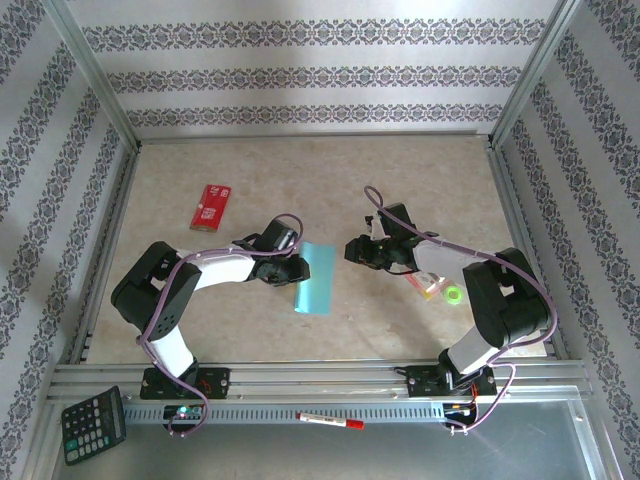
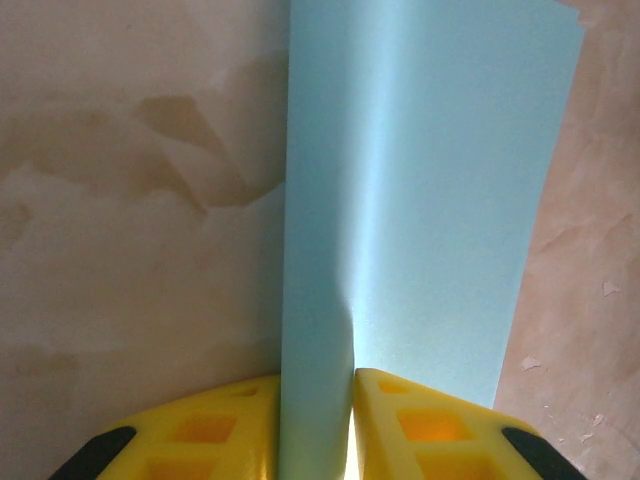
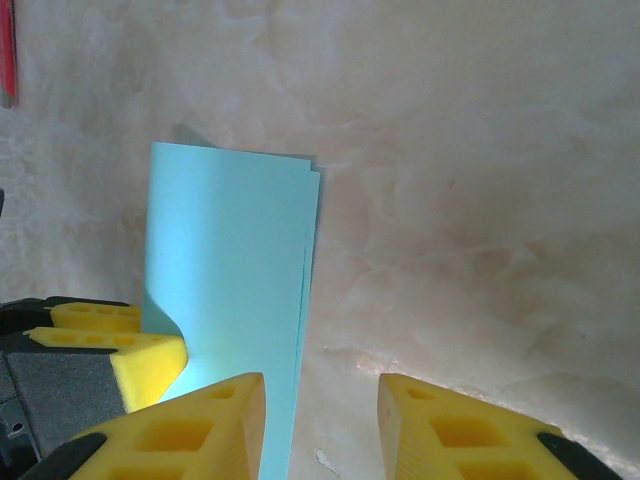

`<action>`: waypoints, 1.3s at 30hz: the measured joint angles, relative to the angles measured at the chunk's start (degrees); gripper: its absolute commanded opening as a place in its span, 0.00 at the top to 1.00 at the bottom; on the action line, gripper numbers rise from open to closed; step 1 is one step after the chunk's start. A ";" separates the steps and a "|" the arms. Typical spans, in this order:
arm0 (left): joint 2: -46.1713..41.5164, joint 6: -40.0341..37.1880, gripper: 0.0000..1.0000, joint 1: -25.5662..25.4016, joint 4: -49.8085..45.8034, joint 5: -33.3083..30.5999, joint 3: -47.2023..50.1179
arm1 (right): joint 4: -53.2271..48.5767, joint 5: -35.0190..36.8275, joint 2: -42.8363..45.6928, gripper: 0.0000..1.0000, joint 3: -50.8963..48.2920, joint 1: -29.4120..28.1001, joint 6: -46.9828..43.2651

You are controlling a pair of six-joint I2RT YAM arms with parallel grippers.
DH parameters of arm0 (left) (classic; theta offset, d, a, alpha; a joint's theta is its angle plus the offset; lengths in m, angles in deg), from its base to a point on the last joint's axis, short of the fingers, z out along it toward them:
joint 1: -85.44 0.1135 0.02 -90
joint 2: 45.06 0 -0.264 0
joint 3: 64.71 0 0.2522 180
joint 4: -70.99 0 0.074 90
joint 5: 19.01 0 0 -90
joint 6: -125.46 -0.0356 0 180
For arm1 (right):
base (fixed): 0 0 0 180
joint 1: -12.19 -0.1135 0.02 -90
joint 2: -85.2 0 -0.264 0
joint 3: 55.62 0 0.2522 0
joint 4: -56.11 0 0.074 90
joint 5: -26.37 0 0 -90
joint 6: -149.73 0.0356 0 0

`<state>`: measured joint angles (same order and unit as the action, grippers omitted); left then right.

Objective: Fold a paper plane with a square sheet of paper (pick it up from the middle)
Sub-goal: Hold the square sheet of paper at the center of the table.

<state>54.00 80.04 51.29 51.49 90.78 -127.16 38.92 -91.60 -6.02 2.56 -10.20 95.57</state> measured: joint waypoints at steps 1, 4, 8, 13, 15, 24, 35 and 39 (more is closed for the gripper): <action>0.00 0.00 0.74 0.00 -0.04 0.00 -0.02 | 0.00 0.00 0.00 0.65 0.00 0.00 0.00; 0.20 -0.09 0.74 0.00 -0.52 0.00 -0.35 | 0.00 0.00 0.00 0.65 0.00 0.00 0.00; 0.37 -0.66 0.74 0.00 -1.16 -0.13 -0.74 | 0.00 -0.02 -0.02 0.65 0.00 0.00 0.00; 0.79 -1.53 0.74 0.00 -2.45 -0.17 -1.57 | -0.02 -0.04 -0.17 0.65 0.00 0.00 0.00; 0.85 -1.81 0.74 0.00 -2.64 -0.17 -1.70 | -0.02 -0.20 -0.20 0.65 0.00 0.00 0.00; 1.09 -2.16 0.74 0.00 -2.93 -0.15 -1.92 | 0.00 -0.66 -0.55 0.67 0.00 -0.72 0.22; 1.33 -2.14 0.74 0.00 -2.93 -0.15 -1.92 | 4.37 -3.32 -3.87 0.89 0.02 -5.31 4.85; 1.33 -2.14 0.74 0.00 -2.93 -0.15 -1.92 | 6.47 -4.33 -5.86 0.99 0.09 -7.52 6.95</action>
<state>55.34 77.90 51.29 48.56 90.63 -129.08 45.39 -95.93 -11.88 2.65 -17.72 102.52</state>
